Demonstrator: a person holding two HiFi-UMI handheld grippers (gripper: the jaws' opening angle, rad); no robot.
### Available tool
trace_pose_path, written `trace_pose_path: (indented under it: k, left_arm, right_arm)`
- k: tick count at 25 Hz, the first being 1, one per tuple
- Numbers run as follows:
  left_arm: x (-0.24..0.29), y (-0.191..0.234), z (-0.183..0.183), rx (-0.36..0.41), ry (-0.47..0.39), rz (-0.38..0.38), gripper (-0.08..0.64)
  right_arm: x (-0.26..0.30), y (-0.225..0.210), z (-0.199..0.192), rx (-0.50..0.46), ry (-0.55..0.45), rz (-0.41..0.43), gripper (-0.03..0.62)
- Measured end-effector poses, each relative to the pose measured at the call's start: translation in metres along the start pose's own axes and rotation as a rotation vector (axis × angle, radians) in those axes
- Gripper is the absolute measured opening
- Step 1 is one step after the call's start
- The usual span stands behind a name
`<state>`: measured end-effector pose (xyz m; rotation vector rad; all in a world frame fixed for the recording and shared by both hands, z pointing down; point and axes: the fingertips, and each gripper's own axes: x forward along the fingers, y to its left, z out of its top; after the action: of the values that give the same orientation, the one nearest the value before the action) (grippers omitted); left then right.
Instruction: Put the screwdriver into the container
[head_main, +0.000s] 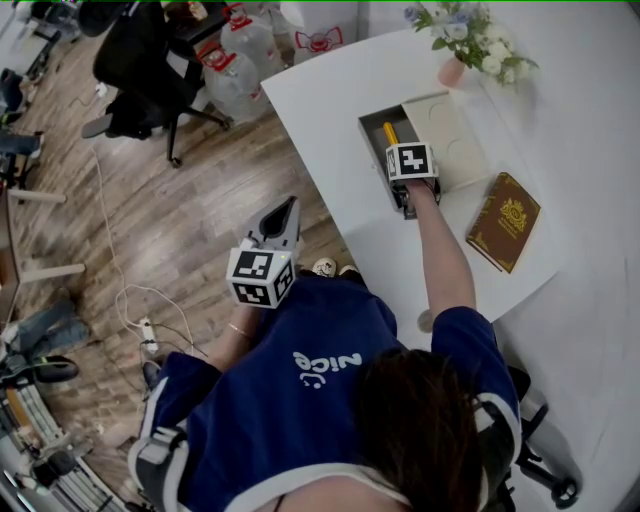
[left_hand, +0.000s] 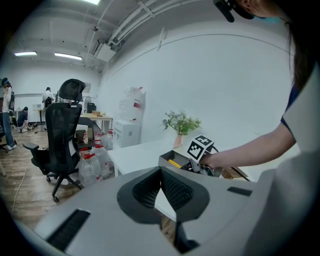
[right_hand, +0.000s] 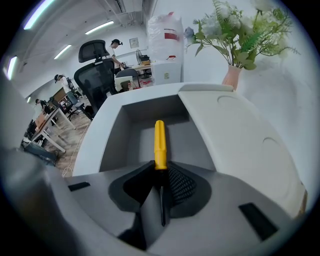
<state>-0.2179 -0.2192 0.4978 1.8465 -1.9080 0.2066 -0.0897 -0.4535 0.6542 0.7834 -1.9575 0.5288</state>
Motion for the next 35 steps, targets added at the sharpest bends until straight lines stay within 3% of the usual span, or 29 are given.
trace_pose_path:
  k: [8,20,35]
  left_arm:
    - [-0.001,0.002,0.0,-0.038,-0.007,-0.001,0.017]
    - [-0.008,0.002,-0.001,-0.041,-0.024,-0.007,0.017]
    - [-0.007,-0.019,0.007,-0.018,-0.055,-0.095,0.017]
  right_arm:
    - [-0.001,0.0,0.0,-0.006,-0.007,-0.002,0.101]
    - [-0.021,0.004,0.009,0.022,-0.103,0.049,0.141]
    - [-0.115,0.021,0.033,0.046,-0.396,0.066,0.135]
